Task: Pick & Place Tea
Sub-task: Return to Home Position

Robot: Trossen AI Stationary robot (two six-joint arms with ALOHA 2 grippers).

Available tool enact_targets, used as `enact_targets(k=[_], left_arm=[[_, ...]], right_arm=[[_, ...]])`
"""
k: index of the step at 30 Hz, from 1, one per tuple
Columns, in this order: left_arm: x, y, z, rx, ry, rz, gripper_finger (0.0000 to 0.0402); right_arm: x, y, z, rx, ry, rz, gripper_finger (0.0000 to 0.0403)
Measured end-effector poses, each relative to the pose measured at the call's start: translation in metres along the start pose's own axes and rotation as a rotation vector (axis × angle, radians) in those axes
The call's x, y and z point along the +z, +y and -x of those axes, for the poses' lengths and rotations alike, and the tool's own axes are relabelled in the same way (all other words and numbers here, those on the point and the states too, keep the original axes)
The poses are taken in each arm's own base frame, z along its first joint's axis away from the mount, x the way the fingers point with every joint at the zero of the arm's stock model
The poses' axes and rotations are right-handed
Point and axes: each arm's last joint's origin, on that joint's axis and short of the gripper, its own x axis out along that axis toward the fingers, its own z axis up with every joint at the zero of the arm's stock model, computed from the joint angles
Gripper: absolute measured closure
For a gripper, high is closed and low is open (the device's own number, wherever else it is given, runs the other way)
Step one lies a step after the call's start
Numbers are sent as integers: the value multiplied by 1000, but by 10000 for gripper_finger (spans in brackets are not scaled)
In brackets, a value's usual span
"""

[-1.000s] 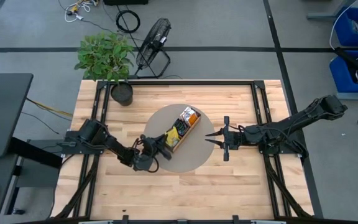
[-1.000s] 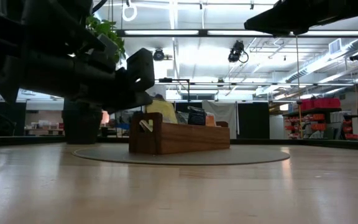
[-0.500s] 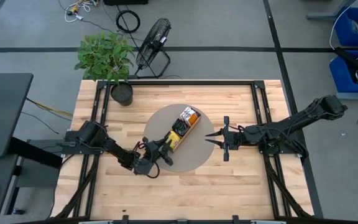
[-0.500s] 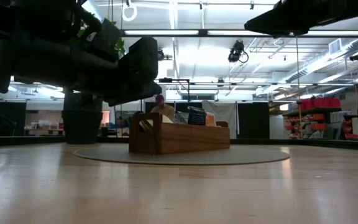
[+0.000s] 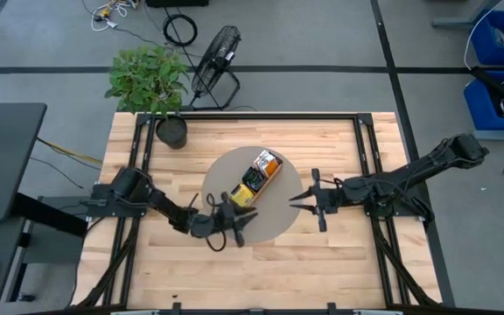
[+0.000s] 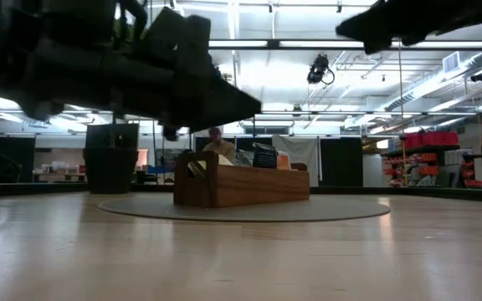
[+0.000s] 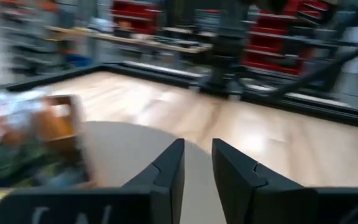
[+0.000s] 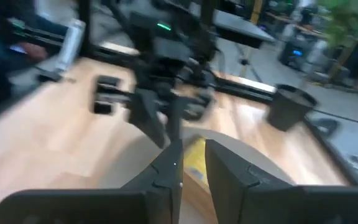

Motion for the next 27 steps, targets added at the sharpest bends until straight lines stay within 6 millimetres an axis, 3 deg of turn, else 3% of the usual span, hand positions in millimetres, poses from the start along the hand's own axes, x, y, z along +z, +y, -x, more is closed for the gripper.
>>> enact_targets(k=[3,7,13,22,27], left_arm=[[3,4,-8,-144,13,1,321],[12,11,-19,-348,-31,2,326],[27,32,-30,-386,-83,-24,336],[43,90,-1,-321,-42,2,348],[50,111,22,-294,-42,27,349]], right_arm=[[1,5,2,54,-90,-18,327],[-13,8,9,81,-207,-34,327],[-34,8,16,49,-215,-70,327],[-54,11,27,40,-232,-103,327],[-67,9,36,-11,-253,-119,327]])
